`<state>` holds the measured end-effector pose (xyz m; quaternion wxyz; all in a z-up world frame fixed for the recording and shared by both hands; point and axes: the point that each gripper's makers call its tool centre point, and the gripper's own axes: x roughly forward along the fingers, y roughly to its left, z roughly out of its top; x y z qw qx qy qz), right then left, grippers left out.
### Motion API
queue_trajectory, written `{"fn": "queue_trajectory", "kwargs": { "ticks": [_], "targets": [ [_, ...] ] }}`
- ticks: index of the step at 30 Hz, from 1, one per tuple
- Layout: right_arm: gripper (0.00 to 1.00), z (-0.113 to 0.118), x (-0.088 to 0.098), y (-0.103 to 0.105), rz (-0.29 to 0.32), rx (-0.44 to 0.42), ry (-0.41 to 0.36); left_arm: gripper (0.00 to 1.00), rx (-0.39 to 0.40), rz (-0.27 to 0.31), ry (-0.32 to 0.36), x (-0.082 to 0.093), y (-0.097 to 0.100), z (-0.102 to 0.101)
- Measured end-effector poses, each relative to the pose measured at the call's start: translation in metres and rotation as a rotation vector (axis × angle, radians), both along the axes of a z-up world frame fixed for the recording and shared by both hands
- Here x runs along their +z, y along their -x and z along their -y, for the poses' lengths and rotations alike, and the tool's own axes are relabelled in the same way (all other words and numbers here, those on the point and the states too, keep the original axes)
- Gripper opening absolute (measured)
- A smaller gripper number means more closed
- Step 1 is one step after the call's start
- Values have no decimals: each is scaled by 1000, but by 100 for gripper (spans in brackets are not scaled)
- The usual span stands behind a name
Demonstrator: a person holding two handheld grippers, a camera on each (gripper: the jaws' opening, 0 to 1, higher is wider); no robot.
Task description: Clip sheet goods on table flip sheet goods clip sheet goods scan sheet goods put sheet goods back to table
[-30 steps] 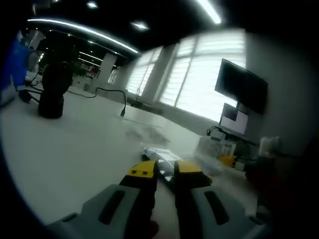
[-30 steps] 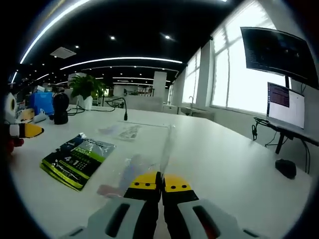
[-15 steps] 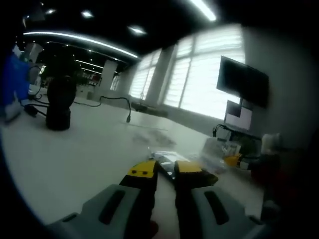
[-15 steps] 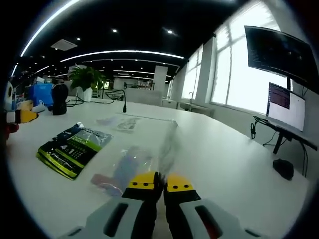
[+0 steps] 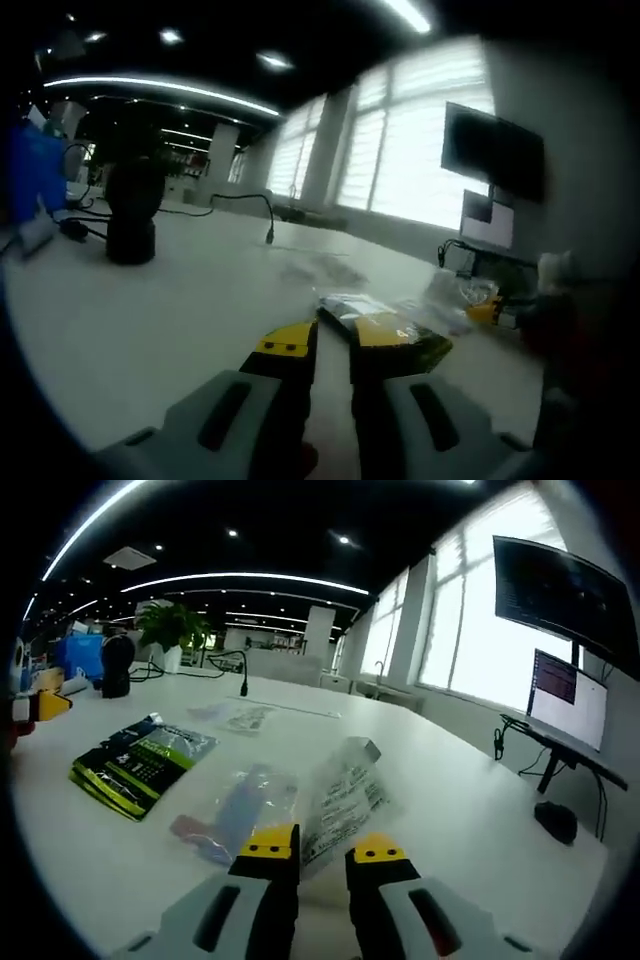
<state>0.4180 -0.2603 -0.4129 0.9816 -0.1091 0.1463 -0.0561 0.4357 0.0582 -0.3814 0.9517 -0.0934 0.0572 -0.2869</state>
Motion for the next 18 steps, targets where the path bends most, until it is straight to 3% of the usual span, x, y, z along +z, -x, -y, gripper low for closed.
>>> {"fn": "queue_trajectory", "kwargs": {
  "ticks": [4,10,14,18],
  "targets": [
    [16,2,0,7,-32,18,50,6,0,10,1,1,1,1],
    [16,-5,0,3,-41,49,24,6,10,16,12,2,1,-2],
    [18,-8,-1,0,-48,55,66,6,10,21,19,4,2,-3],
    [19,-7,0,-2,-48,61,49,6,12,22,17,3,3,-3]
  ]
}}
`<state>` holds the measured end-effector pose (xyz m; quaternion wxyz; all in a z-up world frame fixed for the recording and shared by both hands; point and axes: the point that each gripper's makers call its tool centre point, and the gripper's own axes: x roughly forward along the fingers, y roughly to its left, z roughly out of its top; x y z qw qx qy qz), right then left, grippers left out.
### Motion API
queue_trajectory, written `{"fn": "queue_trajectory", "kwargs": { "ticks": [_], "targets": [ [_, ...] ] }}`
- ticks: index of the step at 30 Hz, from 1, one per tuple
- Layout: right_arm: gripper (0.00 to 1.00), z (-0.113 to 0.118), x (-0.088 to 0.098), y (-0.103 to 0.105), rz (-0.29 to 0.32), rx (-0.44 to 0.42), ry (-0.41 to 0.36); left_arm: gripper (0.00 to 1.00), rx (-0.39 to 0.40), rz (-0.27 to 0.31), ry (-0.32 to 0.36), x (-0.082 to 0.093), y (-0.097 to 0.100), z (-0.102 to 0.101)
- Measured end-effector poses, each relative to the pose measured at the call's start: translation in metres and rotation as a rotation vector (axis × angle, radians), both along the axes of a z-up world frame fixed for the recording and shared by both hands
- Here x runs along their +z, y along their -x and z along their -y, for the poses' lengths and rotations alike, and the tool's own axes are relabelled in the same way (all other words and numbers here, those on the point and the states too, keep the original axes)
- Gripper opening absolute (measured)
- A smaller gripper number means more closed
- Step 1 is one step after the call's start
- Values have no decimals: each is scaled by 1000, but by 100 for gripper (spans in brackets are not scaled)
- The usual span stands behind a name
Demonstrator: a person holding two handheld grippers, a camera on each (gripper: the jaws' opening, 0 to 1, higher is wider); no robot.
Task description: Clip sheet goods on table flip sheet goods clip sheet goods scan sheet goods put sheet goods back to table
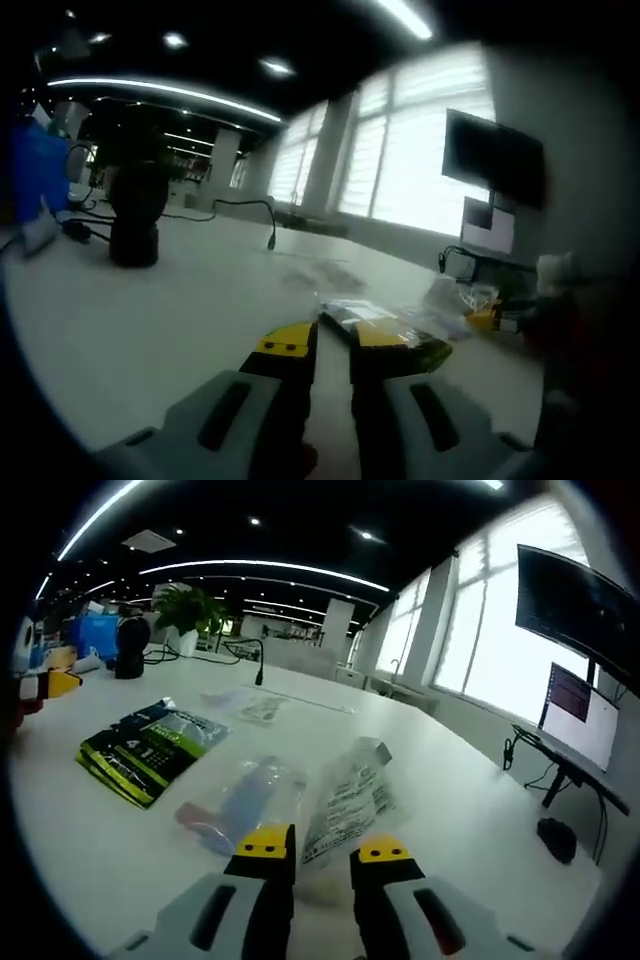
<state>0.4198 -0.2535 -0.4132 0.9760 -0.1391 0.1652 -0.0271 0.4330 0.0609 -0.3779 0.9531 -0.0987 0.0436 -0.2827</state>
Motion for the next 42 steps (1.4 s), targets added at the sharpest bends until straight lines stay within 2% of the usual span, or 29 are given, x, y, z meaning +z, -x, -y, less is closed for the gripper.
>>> {"fn": "queue_trajectory", "kwargs": {
  "ticks": [5,12,14,17,24,31,34,37,42],
  "targets": [
    [22,2,4,-2,-2,2,-15,6,-5,8,-16,0,2,1],
    [25,3,8,3,-8,4,8,6,-3,9,0,1,2,0],
    [27,3,7,4,-19,12,-11,6,-3,9,-1,1,2,0],
    [28,6,9,3,-16,3,-32,6,-4,10,-3,1,3,0],
    [35,13,18,6,2,-21,-15,6,-4,10,-9,1,2,1],
    [36,23,25,12,21,-49,6,6,-3,12,-7,2,2,0],
    [35,27,28,15,30,-56,7,6,-5,13,-8,2,2,0],
    [29,32,31,13,46,-52,-2,6,-6,14,-9,2,1,0],
    [14,38,34,13,61,-35,-5,6,-11,17,-10,2,0,1]
  ]
}}
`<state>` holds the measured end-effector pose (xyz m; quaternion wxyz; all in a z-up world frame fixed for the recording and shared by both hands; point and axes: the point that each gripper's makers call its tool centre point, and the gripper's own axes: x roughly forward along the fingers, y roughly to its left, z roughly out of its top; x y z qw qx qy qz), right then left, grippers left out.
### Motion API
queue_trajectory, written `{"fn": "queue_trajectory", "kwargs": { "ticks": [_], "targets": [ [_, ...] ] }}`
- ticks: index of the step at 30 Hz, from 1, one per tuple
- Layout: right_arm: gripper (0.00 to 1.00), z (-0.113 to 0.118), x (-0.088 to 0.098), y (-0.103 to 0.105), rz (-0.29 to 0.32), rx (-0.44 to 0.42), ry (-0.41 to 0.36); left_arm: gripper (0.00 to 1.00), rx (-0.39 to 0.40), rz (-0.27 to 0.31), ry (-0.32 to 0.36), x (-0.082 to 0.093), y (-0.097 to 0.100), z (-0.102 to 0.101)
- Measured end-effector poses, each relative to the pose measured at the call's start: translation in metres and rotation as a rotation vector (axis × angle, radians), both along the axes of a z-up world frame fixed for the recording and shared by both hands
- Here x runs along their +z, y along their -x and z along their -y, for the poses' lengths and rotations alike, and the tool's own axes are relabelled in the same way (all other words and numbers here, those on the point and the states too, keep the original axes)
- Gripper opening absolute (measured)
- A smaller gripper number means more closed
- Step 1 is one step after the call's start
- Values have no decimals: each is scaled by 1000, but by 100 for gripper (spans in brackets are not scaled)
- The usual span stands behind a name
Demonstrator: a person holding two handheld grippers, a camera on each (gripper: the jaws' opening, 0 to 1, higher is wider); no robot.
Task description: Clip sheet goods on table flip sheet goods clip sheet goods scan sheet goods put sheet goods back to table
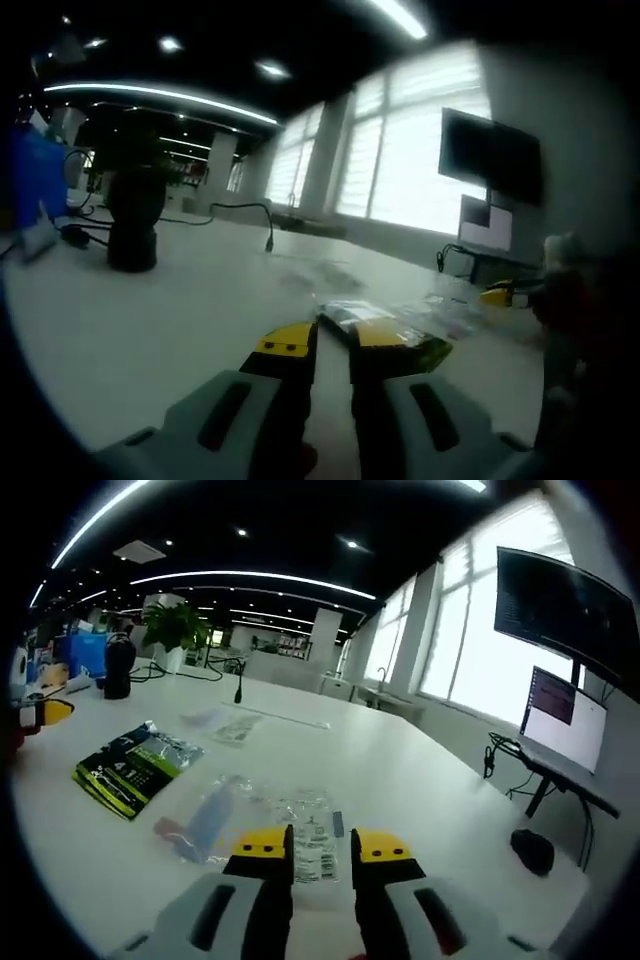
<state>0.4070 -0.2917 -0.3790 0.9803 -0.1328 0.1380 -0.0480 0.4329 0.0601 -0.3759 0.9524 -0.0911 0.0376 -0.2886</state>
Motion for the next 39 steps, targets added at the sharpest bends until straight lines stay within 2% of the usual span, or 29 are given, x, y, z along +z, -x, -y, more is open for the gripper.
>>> {"fn": "queue_trajectory", "kwargs": {
  "ticks": [3,5,7,12,19,24,33,39],
  "targets": [
    [8,3,3,3,16,13,-25,6,2,2,-1,0,-1,-1],
    [0,1,4,5,23,43,-62,6,0,5,0,1,-1,-1],
    [0,2,6,8,31,61,-82,6,-1,6,-6,0,-2,-1],
    [0,5,4,8,49,126,-63,6,-2,21,-53,-3,-2,1],
    [0,7,0,6,62,189,-67,6,-6,27,-46,-2,-5,-1],
    [0,5,-3,4,71,242,-53,6,-5,29,-76,-5,-6,-1],
    [0,-4,-9,7,98,307,-112,6,-2,38,-98,-6,-6,-1],
    [0,-2,-17,8,97,306,-144,6,-2,42,-101,-5,-6,-1]
  ]
}}
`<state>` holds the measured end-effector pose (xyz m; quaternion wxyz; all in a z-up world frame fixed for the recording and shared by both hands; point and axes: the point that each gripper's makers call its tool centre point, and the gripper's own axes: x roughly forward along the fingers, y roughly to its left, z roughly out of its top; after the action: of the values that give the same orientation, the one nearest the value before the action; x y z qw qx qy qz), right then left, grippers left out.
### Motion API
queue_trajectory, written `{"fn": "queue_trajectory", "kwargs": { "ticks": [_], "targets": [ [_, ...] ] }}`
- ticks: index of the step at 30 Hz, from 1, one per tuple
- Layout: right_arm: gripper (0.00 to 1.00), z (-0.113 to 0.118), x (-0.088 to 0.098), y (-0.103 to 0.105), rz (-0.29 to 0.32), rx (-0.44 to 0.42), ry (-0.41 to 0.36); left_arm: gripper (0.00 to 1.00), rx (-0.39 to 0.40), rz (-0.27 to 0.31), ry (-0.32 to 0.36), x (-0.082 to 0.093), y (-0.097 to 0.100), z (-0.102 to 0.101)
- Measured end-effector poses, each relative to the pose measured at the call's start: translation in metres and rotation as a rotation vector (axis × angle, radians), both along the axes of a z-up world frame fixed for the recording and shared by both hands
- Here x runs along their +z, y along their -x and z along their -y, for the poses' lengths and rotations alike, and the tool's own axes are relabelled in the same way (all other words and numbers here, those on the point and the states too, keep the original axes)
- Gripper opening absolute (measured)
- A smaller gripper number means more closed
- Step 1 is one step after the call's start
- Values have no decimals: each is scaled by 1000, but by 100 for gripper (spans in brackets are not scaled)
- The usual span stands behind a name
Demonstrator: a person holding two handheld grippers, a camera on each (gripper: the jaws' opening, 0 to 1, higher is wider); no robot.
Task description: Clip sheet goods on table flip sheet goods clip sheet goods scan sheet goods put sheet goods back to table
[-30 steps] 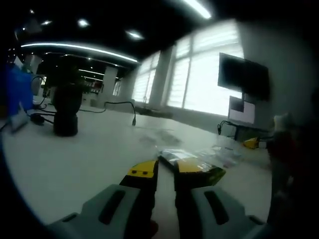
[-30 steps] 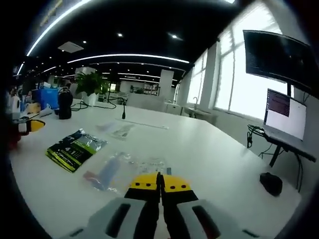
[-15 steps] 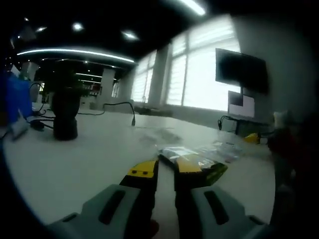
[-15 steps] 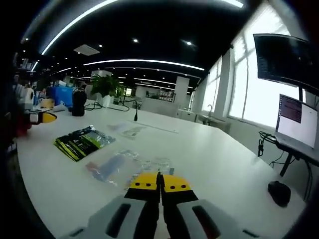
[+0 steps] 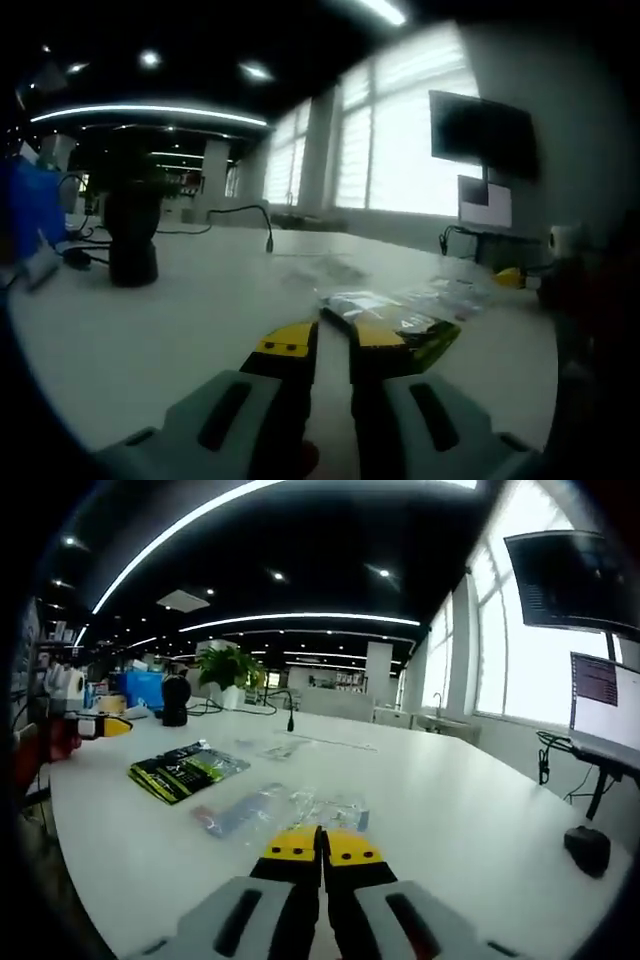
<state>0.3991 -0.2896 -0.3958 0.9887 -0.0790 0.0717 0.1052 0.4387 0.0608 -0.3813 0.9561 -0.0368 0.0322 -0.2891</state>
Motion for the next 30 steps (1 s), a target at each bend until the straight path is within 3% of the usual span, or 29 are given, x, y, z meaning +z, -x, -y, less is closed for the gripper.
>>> {"fn": "queue_trajectory", "kwargs": {
  "ticks": [30],
  "targets": [
    [0,-6,-2,3,22,23,42,6,-20,21,-35,0,5,4]
  ]
}}
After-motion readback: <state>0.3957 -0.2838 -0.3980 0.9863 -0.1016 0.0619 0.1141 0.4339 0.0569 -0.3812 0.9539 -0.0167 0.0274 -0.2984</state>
